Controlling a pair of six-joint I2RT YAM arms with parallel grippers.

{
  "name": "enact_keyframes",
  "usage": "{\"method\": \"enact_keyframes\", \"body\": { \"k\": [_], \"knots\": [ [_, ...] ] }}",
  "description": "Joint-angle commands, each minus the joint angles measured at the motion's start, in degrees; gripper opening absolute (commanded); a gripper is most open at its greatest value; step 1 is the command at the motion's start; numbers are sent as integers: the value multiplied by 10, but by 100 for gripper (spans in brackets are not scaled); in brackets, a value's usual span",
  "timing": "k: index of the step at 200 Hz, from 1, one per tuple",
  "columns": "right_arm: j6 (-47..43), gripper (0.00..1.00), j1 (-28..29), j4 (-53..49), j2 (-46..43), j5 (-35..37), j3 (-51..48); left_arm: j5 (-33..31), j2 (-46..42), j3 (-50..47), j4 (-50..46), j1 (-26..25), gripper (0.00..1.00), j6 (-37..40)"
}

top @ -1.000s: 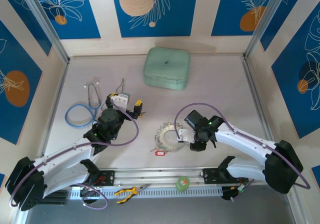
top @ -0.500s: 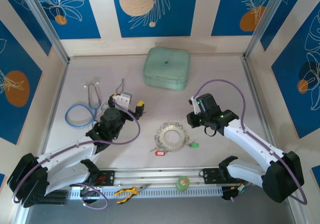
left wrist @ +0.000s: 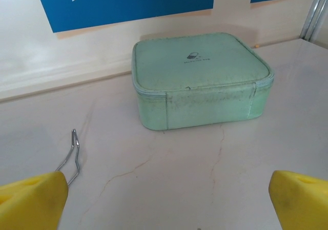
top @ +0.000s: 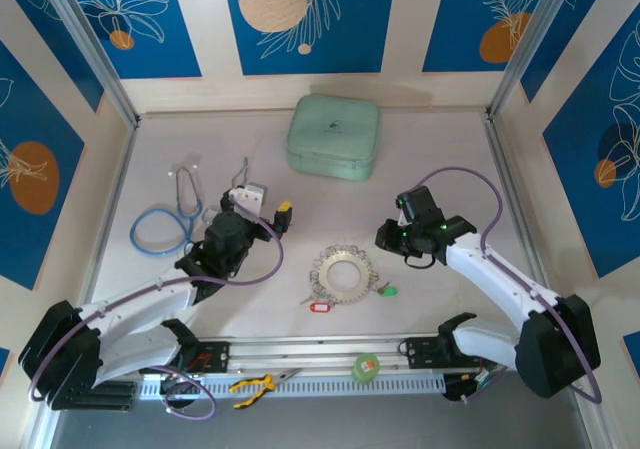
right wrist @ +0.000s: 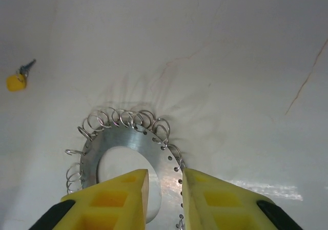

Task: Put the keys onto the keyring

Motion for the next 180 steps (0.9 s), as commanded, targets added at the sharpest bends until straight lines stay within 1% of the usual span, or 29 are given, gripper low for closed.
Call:
{"method": "enact_keyframes", "body": {
  "k": [1,29,83,115,180],
  "knots": [
    [-27,26,-4,0,39,-63,9,10,7,16,3,7,100,-9],
    [-63,24,-8,-7,96,-87,17,13,16,17,6,8,100,-10],
    [-62,17,-28,12,139,-131,-2,16,22,17,9,8,100,-11],
    [-64,20,-36,20,154,-142,-10,17,24,19,9,8,100,-11],
    [-66,20,-47,45,179,-167,-28,21,21,22,-2,8,100,-13]
  ]
}}
